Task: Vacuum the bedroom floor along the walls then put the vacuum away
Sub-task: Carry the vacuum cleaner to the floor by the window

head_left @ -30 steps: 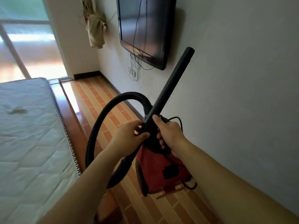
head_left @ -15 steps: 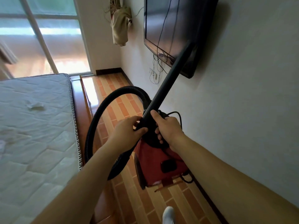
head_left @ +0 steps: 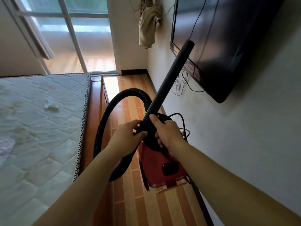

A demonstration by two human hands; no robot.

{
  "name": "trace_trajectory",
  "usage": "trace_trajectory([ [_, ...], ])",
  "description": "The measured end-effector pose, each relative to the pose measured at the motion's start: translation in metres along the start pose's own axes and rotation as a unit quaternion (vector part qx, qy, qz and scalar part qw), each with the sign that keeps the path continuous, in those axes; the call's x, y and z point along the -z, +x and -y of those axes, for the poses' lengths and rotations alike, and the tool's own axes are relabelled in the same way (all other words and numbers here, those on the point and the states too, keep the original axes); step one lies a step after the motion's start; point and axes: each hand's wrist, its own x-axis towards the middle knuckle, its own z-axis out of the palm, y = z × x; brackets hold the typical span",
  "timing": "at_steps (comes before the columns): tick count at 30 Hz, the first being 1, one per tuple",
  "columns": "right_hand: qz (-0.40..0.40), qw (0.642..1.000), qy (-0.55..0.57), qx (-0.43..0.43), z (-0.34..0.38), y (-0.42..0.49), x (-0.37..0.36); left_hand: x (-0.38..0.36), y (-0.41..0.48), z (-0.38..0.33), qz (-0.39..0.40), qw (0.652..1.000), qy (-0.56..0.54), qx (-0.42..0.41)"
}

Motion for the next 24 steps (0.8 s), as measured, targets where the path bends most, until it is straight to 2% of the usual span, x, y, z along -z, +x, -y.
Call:
trace_trajectory([
  [8,0.036,0.998,-0.046,0.032,0.041,0.11,-0.01,0.014,0.097,0.013,-0.048,0.998,-0.025,0.031],
  [24,0.063,0.998,-0.004,0.002,0.132,0.341,-0.097,0.099,0.332,0.089,-0.067,0.997,-0.01,0.033],
])
